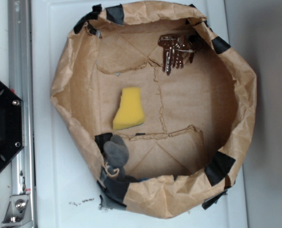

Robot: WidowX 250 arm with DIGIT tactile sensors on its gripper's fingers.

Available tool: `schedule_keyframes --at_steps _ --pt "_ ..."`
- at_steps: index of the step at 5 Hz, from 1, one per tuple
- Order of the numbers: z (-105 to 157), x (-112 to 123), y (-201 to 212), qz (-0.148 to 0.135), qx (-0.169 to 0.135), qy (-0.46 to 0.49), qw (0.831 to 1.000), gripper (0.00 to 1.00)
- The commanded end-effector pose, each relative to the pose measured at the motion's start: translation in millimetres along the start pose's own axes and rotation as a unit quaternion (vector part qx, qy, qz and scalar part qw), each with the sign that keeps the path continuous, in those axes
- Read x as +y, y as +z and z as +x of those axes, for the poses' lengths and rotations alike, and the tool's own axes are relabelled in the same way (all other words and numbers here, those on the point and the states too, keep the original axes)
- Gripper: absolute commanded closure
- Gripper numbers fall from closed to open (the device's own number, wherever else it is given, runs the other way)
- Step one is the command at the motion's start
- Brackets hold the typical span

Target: Grab the silver keys.

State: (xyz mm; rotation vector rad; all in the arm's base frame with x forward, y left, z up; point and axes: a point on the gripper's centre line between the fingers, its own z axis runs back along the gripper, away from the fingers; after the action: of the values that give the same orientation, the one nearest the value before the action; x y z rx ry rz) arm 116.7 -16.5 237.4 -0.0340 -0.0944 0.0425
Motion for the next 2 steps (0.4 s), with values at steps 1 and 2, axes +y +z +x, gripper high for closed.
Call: schedule_keyframes --at_steps 1,2 --pt "0 0 0 0.0 0.0 0.0 1.0 0.0" --pt "21 18 -25 0.01 -0.082 0.013 0.997 0.0"
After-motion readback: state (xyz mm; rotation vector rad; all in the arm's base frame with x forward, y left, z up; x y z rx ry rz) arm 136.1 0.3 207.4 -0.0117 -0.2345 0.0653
